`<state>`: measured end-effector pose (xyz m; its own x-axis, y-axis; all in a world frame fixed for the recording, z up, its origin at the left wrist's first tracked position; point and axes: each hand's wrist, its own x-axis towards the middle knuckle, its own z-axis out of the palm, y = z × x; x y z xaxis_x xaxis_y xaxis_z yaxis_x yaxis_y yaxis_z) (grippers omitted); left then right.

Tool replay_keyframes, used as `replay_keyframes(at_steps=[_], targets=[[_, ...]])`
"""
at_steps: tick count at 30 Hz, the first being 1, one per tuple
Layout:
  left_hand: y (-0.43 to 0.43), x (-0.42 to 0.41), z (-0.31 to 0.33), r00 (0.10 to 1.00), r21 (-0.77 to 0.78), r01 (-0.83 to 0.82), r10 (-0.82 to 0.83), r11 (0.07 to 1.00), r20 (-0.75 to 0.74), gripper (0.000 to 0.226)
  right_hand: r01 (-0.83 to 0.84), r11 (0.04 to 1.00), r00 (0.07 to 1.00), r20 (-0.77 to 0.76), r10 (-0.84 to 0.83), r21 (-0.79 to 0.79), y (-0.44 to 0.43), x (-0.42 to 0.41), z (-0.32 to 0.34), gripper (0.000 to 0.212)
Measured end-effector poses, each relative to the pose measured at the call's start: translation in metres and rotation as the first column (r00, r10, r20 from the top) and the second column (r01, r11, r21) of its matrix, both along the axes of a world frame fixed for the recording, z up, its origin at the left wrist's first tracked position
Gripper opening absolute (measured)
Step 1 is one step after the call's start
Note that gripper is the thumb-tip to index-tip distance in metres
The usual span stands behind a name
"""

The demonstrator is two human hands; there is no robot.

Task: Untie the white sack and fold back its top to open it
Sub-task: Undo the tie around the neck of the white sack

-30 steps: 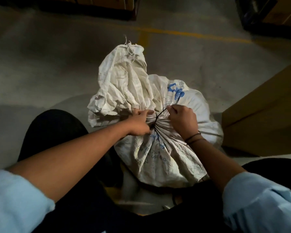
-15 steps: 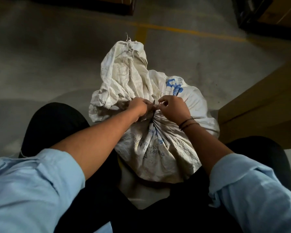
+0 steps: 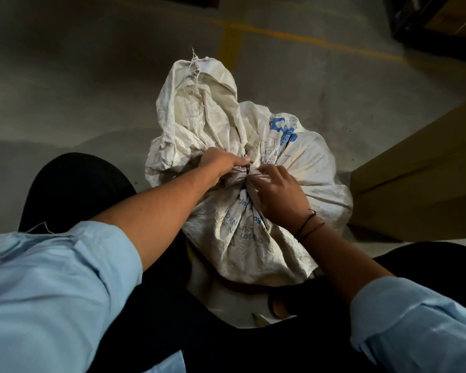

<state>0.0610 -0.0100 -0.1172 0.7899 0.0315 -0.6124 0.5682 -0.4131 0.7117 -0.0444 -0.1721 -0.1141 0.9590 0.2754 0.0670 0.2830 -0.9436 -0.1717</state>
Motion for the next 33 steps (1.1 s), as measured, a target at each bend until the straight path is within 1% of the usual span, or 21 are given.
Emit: replay_keyframes(at_steps=[3,7,9,14,18,22,26,30,33], targets=[[-0.001,0.003,-0.002,1.000,-0.010,0.002,-0.002,1.000,-0.002,0.085,0.045,0.996,0.999,-0.021,-0.047,-0.072,0.005,0.000,-0.004,0.033],[0.002,0.005,-0.005,1.000,-0.018,0.019,-0.018,1.000,0.006,0.070,0.063,0.994,0.997,-0.042,-0.067,-0.091,0.009,0.001,-0.005,0.040],[0.003,0.005,-0.005,1.000,-0.023,0.025,-0.025,0.999,0.008,0.066,0.068,0.994,0.996,-0.051,-0.072,-0.086,0.010,0.002,-0.004,0.041],[0.002,0.004,-0.005,1.000,-0.023,0.010,-0.010,1.000,-0.007,0.074,0.083,0.994,0.992,-0.092,-0.089,-0.071,0.012,0.004,0.001,0.047],[0.000,0.003,-0.003,1.000,-0.014,0.009,-0.009,1.000,-0.010,0.072,0.106,0.991,0.983,-0.143,-0.117,-0.081,0.017,0.007,0.006,0.052],[0.001,0.003,-0.003,0.999,0.004,0.031,-0.031,0.999,-0.012,0.077,0.130,0.987,0.973,-0.180,-0.145,-0.092,0.022,0.010,0.007,0.052],[0.001,0.003,-0.007,0.999,0.023,0.055,-0.054,0.998,-0.002,0.078,0.160,0.986,0.969,-0.184,-0.166,-0.047,0.022,0.012,0.008,0.053],[0.002,0.004,-0.007,0.998,0.005,0.062,-0.062,0.998,0.017,0.062,0.191,0.982,0.957,-0.224,-0.187,-0.004,0.023,0.015,0.012,0.060],[0.004,0.004,-0.008,0.995,-0.006,0.096,-0.096,0.995,0.023,0.059,0.210,0.978,0.944,-0.261,-0.200,0.007,0.023,0.017,0.014,0.060]])
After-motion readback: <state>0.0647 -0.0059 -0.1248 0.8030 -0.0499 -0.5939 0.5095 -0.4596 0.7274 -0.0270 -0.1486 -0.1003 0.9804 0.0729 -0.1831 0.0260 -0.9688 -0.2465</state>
